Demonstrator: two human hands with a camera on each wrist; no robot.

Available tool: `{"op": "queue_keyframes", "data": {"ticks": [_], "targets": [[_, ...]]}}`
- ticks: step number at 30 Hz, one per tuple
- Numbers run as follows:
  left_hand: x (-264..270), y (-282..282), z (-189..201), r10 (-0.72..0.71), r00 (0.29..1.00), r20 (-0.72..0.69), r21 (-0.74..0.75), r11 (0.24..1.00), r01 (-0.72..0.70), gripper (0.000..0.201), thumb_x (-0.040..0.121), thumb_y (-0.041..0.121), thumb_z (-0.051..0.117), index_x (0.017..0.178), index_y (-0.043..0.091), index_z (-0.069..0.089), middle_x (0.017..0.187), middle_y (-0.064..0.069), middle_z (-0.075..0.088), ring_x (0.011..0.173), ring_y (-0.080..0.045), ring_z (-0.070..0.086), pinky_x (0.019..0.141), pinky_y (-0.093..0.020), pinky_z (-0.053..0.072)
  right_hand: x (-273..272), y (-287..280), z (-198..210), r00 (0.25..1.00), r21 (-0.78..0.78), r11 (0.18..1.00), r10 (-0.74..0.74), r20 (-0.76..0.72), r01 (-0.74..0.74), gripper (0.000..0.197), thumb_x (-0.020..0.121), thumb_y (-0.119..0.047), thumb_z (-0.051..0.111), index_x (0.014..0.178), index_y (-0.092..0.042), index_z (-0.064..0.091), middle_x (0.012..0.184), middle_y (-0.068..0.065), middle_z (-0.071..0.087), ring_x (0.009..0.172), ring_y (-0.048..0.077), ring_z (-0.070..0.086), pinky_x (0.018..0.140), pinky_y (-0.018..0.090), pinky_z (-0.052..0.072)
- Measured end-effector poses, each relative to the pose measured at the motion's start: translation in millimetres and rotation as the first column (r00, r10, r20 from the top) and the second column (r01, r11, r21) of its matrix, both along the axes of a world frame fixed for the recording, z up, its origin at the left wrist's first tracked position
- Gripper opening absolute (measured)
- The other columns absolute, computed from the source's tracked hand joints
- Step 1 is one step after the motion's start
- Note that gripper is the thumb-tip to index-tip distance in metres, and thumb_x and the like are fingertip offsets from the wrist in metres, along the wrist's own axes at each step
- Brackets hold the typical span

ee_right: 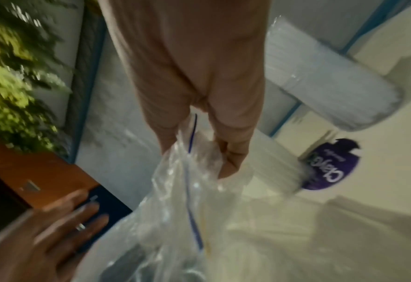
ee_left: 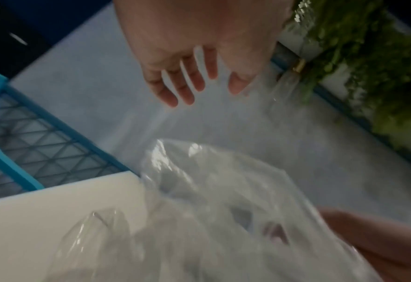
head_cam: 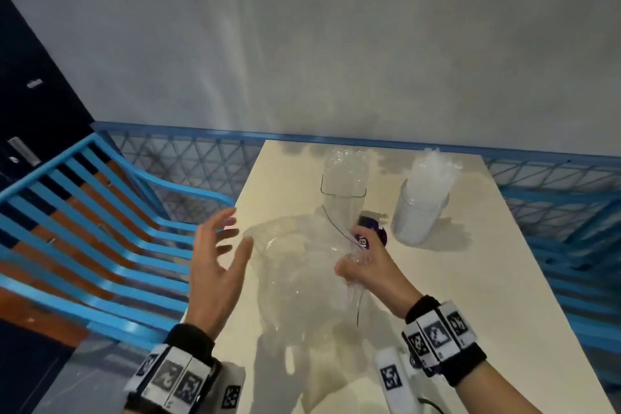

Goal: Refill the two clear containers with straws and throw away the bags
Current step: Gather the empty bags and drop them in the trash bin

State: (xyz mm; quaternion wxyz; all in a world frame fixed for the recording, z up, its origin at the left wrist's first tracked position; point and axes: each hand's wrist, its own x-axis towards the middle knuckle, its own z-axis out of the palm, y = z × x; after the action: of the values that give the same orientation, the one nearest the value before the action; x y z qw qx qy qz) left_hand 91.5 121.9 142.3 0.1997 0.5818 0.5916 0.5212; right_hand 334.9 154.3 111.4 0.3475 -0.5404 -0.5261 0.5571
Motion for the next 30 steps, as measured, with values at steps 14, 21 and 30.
{"op": "queue_keyframes", "data": {"ticks": [14,21,30], "targets": [[16.5,-7.0,-143.9,-0.521,0.826,-0.215,-0.825,0.55,0.132,0.142,0.027,0.093,0.052,0.138,0.051,-0.026,0.154,0.0,-0.03,0.148,-0.026,-0.009,0.108,-0.066,0.018,-39.0,-6.8,-83.0,0.991,-0.376,0.923,-0.031,0.127,0.077,0.065,0.052,-0.037,0.07,0.112,-0.011,0.067,0.107,0.01,0.069,0.095,0.025,0.065,0.084,0.036,0.053],[10.7,10.6,-123.6,-0.341,0.881,0.328,-0.498,0.73,0.468,0.091,0.045,0.026,0.093,0.124,0.029,0.048,0.123,0.002,0.061,0.116,-0.016,0.059,0.094,-0.036,0.051,-70.4,-17.0,-40.2,0.915,-0.364,0.92,-0.018,-0.404,-0.142,0.055,0.068,-0.01,0.062,0.12,0.007,0.059,0.11,0.024,0.063,0.104,0.031,0.061,0.089,0.041,0.05],[13.2,8.1,-83.1,-0.433,0.887,-0.16,-0.585,0.765,0.268,0.016,0.068,0.034,0.059,0.082,0.028,0.063,0.076,0.007,0.068,0.08,-0.022,0.063,0.072,-0.034,0.049,-59.0,-11.6,68.1,0.742,0.493,0.795,-0.083,0.665,-0.353,0.072,0.083,-0.035,0.06,0.143,-0.043,0.021,0.146,0.0,0.036,0.132,0.022,0.037,0.106,0.045,0.035]]}}
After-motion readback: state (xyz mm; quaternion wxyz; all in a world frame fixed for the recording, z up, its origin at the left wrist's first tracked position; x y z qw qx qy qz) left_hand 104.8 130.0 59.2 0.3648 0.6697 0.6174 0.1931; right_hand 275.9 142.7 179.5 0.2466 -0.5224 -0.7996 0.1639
